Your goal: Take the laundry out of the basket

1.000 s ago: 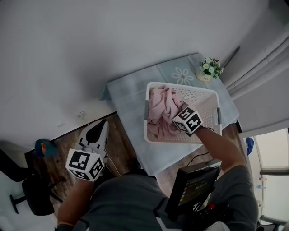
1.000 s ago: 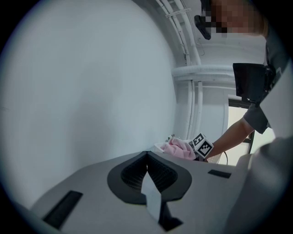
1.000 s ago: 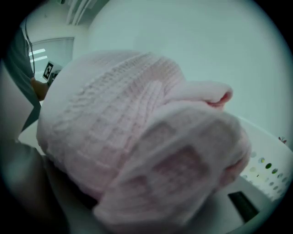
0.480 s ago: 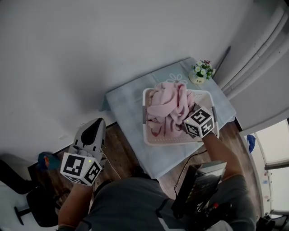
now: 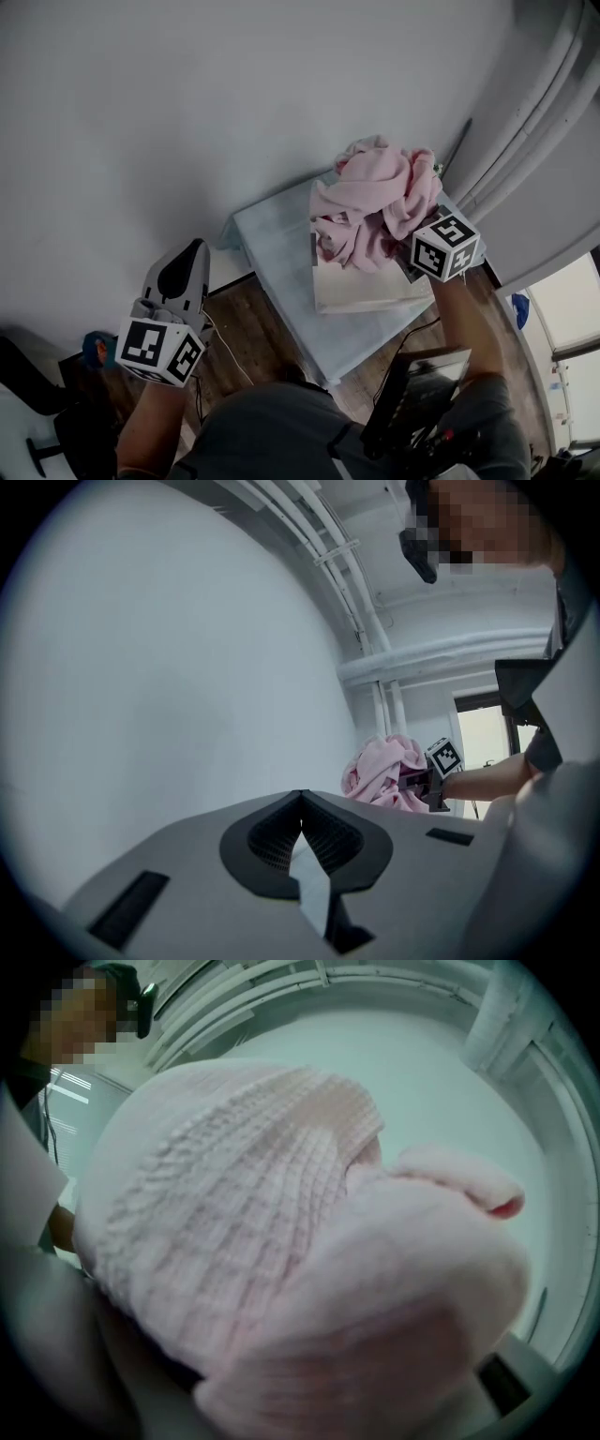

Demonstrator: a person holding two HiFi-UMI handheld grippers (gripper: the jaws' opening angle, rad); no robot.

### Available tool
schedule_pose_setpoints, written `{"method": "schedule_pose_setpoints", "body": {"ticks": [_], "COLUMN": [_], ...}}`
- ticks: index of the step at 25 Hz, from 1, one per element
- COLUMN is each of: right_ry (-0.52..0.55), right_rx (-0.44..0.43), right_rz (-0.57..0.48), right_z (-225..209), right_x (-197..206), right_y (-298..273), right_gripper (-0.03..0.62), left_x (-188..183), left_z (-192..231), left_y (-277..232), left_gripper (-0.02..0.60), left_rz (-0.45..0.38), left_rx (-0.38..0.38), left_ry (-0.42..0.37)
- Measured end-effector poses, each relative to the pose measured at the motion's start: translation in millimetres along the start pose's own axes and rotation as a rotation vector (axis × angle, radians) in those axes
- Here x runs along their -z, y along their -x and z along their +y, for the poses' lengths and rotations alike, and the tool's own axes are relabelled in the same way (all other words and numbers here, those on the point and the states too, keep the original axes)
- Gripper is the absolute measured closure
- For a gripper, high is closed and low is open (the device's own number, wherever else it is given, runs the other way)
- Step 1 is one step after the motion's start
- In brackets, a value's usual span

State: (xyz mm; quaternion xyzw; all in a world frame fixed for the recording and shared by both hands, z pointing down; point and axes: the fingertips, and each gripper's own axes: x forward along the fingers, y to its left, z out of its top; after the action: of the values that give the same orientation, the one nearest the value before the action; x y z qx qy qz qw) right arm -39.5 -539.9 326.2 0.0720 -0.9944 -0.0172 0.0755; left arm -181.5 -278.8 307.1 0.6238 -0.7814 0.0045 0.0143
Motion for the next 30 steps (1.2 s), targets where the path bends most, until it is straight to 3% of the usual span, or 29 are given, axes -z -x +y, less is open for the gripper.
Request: {"method": "schedule_pose_setpoints", "body": {"ticks": [3, 5, 12, 18, 23, 25, 28, 30], "right_ry": [-0.013, -0.017, -0.032, -0.056, -0.097, -0.082, -0.033, -0.026], "right_rx": [0.022, 0.027, -0.026, -0.072, -0.168, -0.199, -0.243, -0.277], "right_rz": [-0.048, -0.064, -0.125, -0.163, -0.219, -0.232, -0.247, -0.257], "right_z": [23, 28, 31, 32, 26, 72, 223, 289], "right_x": [-64, -80, -81, -82, -78, -98, -167, -193], "right_y": [-10, -15, -15, -18, -25, -39, -82, -104], "right_gripper": [0.376, 0.376, 0.375, 0.372, 0.37, 0.37, 0.368, 0.368], "left_x": [-45, -50, -29, -25, -19, -35, -86, -107], "left_z": [27, 31, -1, -17, -41, -16, 79, 120], "left_y": [14, 13, -4, -16, -45, -11, 112, 167], "left_gripper": [0.572, 0.572, 0.572, 0.572, 0.572, 0.572, 0.572, 0.572], "left_rz": [-0.031, -0.045, -0.037, -0.07, -0.092, -0.097, -0.144, -0.171], "left_rx": [-0.011, -0.017, -0.004, -0.058, -0.079, -0.125, -0.196, -0.244], "left_ry": [0.0, -0.003, -0.02, -0.019, -0.022, -0.039, -0.038, -0.041]}}
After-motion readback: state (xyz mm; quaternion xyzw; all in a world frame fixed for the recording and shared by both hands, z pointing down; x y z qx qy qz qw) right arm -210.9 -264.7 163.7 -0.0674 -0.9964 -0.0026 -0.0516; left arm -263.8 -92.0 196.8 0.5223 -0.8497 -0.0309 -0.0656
